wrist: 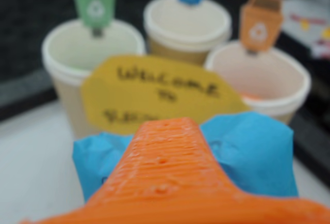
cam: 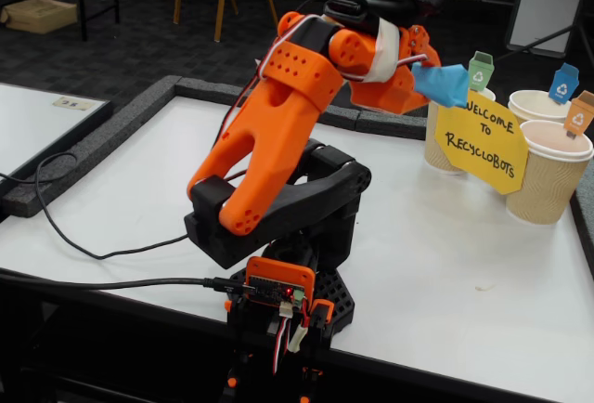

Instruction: Sort rubbish by color.

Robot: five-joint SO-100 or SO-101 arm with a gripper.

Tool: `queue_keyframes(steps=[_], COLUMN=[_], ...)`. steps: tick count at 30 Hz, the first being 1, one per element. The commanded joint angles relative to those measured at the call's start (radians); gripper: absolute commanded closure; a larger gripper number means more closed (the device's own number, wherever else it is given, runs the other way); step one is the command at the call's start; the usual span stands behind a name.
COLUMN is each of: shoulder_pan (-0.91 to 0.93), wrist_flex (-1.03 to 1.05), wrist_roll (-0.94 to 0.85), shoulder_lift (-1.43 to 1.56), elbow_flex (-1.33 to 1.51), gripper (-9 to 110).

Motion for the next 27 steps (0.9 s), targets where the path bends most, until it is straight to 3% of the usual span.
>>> queue_keyframes(steps=[1,27], shoulder_pan=[-0.011,-0.083], wrist_flex=[-0.051,-0.074], wrist_roll=[0.077,0.144], shoulder_lift=[0.002,0.0], elbow_flex=[-0.075,-0.17], gripper=[101,101])
